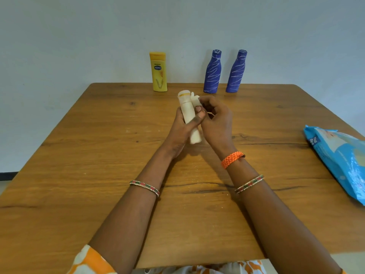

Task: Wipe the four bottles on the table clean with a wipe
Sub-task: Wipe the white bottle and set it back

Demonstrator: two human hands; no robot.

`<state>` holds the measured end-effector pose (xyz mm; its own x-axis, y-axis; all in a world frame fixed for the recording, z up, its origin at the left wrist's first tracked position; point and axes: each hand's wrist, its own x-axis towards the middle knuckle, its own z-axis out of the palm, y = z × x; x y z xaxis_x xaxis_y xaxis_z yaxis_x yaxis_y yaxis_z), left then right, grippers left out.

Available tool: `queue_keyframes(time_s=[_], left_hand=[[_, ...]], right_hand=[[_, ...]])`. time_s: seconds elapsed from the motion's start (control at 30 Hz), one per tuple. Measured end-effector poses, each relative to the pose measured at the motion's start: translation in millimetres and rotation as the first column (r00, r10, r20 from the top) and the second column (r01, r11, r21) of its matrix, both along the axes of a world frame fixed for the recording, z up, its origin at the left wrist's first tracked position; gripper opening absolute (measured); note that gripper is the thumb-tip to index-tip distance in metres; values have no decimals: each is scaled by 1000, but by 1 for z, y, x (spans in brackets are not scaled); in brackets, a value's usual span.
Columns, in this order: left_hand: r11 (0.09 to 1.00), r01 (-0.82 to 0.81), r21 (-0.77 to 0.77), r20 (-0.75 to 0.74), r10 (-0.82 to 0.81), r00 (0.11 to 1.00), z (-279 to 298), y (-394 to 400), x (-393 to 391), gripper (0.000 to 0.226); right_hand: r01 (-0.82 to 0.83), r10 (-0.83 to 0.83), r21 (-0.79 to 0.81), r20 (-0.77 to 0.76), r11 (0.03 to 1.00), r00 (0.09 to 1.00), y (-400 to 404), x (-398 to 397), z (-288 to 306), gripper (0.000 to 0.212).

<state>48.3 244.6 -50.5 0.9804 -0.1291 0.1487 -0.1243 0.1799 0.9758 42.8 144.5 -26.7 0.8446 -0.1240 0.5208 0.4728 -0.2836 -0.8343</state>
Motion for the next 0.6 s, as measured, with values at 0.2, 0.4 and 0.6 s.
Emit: queue_keyframes(time_s=[0.2,0.4,0.6], left_hand=[[949,11,315,-53,6,999,1,11,3,79],[966,-69,249,-36,81,996,5,11,4,63],[837,-362,411,266,270,925,-2,13,2,67]], right_hand=[[-106,159,252,-203,962,966,-16,9,1,19],[-34,38,113,-40,993,998,-12,4,2,15],[64,-61,-43,66,997,996,-11,4,-3,16]])
